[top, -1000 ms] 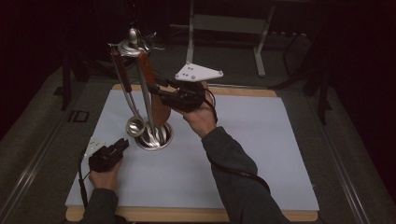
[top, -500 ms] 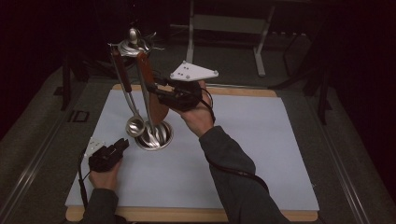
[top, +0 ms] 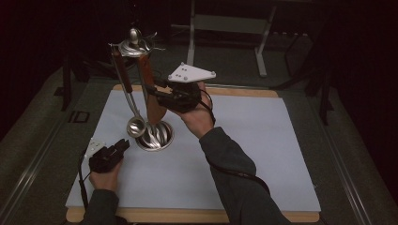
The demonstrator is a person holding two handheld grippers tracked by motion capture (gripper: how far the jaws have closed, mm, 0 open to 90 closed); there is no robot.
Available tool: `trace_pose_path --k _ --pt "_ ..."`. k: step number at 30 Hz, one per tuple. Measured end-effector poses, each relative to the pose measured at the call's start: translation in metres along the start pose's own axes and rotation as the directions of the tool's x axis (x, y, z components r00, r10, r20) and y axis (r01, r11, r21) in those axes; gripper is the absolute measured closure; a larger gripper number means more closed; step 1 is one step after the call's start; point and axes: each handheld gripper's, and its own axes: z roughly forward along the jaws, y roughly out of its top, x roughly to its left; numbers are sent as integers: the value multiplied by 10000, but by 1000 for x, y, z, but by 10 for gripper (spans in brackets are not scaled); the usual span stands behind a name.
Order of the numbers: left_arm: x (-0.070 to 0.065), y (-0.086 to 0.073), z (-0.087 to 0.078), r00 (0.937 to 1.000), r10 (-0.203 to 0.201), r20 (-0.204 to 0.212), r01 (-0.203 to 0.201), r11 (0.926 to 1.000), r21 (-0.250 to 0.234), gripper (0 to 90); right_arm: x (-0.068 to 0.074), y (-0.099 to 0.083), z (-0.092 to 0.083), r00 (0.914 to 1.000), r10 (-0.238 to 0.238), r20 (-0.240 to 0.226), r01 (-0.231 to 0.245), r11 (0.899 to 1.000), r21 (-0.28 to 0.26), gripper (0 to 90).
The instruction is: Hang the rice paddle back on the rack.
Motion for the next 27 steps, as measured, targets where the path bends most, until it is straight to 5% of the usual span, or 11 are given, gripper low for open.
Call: trace_pose_path --k 27 --pt "1 0 0 10000 5 4 -5 10000 -19 741 -8 -8 2 9999 158 48 -159 9995 267 681"
